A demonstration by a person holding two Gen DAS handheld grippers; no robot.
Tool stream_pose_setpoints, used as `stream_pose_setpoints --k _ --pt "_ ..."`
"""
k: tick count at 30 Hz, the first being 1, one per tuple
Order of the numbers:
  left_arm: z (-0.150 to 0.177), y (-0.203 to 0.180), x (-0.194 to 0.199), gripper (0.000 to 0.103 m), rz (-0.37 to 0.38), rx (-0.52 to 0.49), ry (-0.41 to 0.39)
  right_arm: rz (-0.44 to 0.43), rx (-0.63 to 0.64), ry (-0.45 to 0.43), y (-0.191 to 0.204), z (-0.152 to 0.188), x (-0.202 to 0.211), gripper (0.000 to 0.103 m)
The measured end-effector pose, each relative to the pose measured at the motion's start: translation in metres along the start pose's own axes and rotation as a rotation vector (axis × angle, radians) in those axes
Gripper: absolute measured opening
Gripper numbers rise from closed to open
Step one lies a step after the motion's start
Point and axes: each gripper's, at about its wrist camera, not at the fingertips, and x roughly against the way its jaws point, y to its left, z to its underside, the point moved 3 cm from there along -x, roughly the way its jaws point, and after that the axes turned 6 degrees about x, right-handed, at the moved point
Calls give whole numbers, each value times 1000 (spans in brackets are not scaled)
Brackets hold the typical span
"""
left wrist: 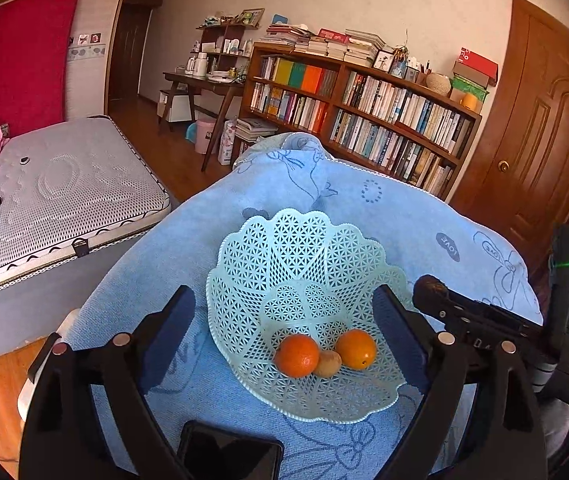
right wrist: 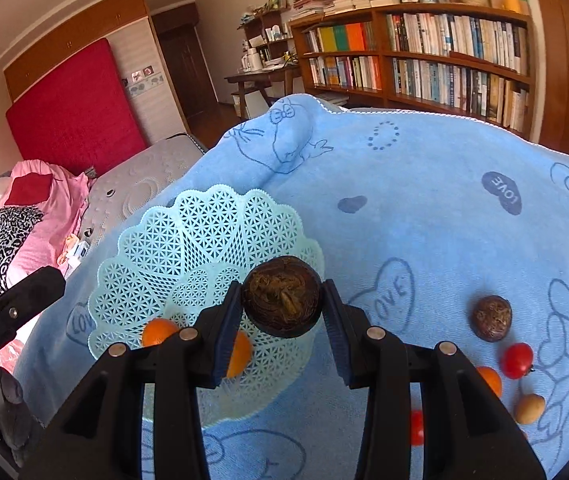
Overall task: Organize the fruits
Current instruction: 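Lower the dark brown fruit into the basket and open the right tool, then grasp a second dark brown fruit with the right tool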
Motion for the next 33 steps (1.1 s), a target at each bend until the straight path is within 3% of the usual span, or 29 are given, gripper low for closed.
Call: stream_pose_setpoints --k 6,16,33 --pt "-1 4 -1 93 -5 13 1 1 -16 3 0 -1 -10 41" --pt "1 1 -5 94 -3 3 6 57 -37 -33 -18 9 12 41" --pt "5 -11 2 97 21 -17 -1 228 -121 2 -108 37 55 42"
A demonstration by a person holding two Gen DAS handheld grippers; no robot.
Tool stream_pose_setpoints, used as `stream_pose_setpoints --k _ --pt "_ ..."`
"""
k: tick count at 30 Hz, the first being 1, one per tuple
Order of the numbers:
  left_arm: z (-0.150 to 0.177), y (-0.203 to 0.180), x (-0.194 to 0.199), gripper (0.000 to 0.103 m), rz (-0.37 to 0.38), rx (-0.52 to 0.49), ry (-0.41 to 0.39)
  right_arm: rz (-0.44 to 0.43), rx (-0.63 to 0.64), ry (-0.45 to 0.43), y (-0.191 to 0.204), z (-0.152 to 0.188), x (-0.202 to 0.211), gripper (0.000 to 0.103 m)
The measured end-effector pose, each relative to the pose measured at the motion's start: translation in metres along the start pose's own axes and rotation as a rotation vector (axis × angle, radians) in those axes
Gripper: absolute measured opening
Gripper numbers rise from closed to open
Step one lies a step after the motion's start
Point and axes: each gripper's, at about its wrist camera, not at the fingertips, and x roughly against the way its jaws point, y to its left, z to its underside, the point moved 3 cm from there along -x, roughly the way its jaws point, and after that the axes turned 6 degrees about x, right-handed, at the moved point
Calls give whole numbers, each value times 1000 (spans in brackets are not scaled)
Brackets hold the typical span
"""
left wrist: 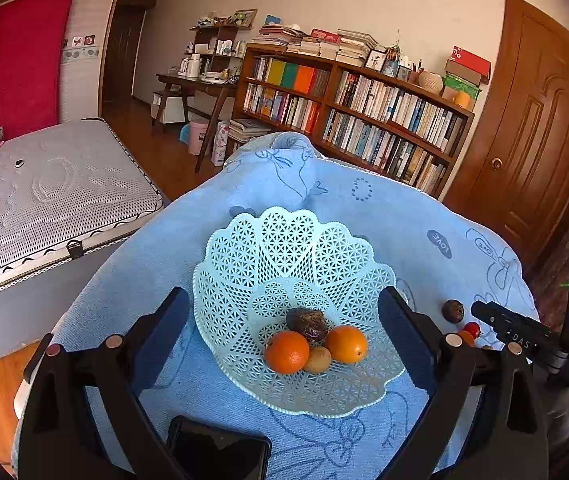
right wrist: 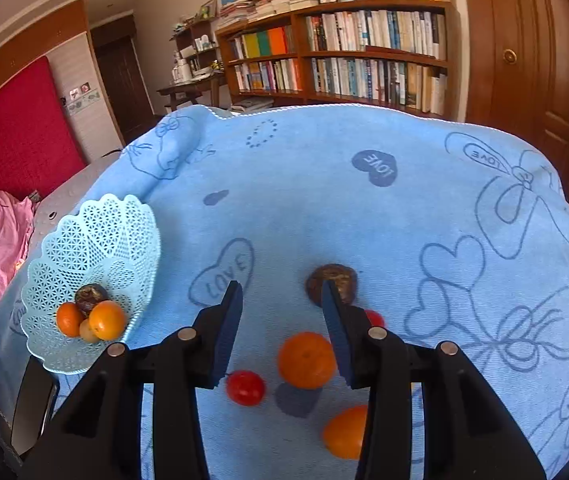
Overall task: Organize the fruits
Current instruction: 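Grasp a second dark brown fruit with the right tool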
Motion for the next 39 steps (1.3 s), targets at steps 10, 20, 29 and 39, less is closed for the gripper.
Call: stream_pose_setpoints --k 10,20,29,39 --pt "8 -18 1 98 22 -47 10 -9 -167 56 -59 6 -6 42" --pt "12 -25 4 98 41 -69 14 -57 -188 117 -50 -6 -40 50" --pt "12 -25 4 98 42 -67 15 -22 -146 204 -35 -15 -81 51" --pt "14 -29 3 98 42 -78 28 9 -87 236 -32 -9 -93 43"
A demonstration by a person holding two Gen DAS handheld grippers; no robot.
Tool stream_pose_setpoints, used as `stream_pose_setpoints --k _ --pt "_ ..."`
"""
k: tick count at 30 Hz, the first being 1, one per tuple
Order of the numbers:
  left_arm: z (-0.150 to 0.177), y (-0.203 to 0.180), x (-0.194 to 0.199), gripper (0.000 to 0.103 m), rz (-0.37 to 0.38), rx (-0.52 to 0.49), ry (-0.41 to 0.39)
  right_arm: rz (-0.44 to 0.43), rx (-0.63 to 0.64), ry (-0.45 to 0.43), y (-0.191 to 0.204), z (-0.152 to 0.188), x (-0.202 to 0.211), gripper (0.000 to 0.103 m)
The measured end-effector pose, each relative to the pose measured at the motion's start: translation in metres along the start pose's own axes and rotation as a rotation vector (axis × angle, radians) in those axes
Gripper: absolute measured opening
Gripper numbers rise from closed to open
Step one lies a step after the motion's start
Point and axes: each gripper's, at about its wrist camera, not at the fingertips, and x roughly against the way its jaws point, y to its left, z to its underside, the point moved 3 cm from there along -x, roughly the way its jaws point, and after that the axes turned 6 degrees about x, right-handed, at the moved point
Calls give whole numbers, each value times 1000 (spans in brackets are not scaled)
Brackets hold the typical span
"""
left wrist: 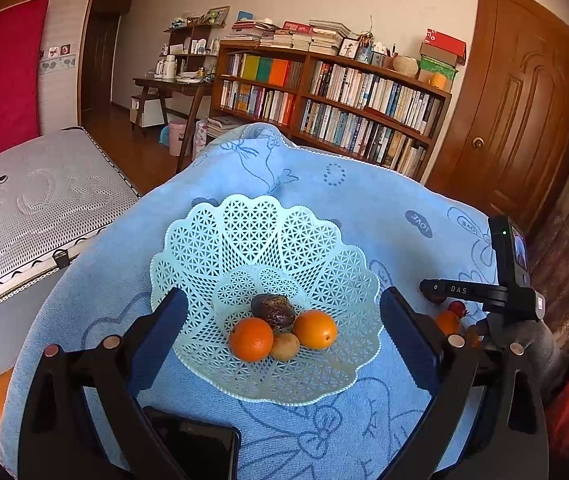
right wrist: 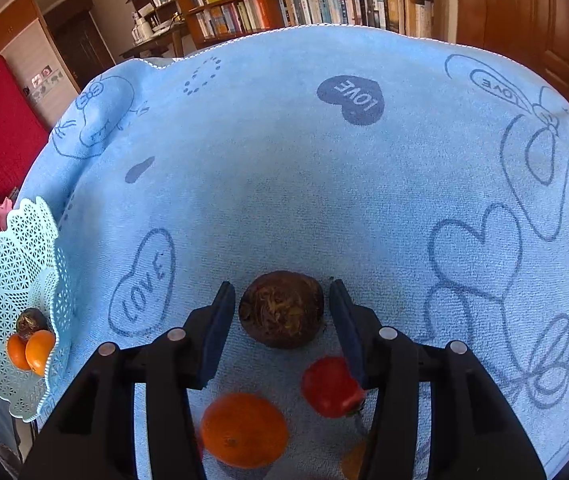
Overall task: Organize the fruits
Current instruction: 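Grasp a second dark brown fruit with the right tool, then reach the left tool toward an orange while the right tool holds the dark fruit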
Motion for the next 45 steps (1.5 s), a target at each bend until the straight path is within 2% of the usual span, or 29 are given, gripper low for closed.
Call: stream_pose_setpoints --k 5,11,20,30,43,45 --pt "3 -5 -2 98 -2 -19 3 -2 13 -14 -7 5 9 42" --pt "11 -14 -8 98 0 -43 21 36 -15 -53 -37 20 29 42" --pt "29 -44 -19 98 33 -86 72 28 -126 -122 -90 53 65 42" --pt "52 -106 -34 98 87 -195 121 52 -129 -179 -109 95 89 42" --pt "97 -190 -68 98 173 -366 201 19 -179 -223 -124 107 89 42" --pt "103 -201 -74 95 182 -391 212 11 -189 -219 -126 109 88 42"
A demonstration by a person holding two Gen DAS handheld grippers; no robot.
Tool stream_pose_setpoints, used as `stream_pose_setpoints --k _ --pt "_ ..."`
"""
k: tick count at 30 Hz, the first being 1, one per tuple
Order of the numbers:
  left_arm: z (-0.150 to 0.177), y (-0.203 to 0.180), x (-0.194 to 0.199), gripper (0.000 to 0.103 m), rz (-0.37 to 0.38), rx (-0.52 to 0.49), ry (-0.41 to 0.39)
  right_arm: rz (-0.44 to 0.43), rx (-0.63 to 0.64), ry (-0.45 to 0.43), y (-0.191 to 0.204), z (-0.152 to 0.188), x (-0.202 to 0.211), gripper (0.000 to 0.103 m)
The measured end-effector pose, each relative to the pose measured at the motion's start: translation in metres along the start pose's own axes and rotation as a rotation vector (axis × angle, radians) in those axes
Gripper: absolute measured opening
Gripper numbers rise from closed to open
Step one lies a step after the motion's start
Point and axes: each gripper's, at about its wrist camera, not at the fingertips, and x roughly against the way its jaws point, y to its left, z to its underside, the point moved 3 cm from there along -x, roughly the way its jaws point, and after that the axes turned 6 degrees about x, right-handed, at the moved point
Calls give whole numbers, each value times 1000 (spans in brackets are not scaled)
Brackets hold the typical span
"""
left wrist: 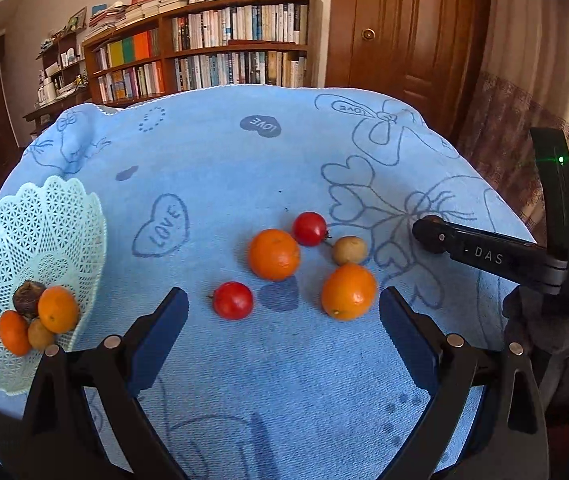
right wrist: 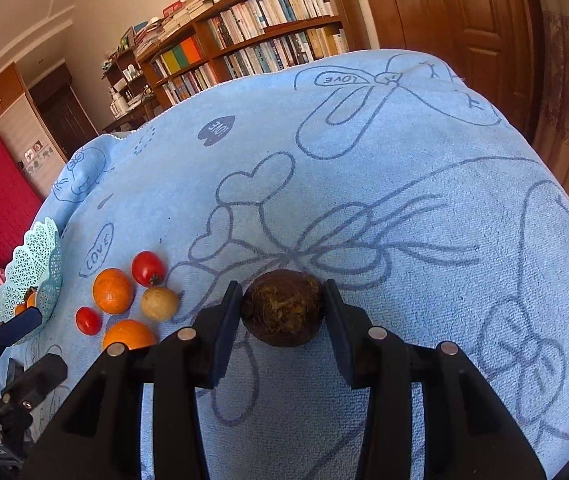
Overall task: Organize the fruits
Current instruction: 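Reach the left tool toward an orange while the right tool holds the dark fruit, then close the left tool on the orange and lift it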
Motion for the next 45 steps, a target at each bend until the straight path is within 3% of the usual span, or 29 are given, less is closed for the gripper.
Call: stream_pose_setpoints --k 9,17,21,30,45 --pt "2 -25 -39 69 62 -42 88 -7 -19 3 -3 2 -1 42" --pt "6 -32 -56 55 76 -50 122 -9 -23 4 -3 2 -2 42" --pt "6 -34 -56 41 99 -47 123 -8 -22 3 -3 2 -2 42" --pt "9 -29 -43 41 110 -9 109 -4 -27 -10 -4 2 1 42" --pt "-10 14 2 41 23 88 -4 2 -13 -44 -1 1 6 42"
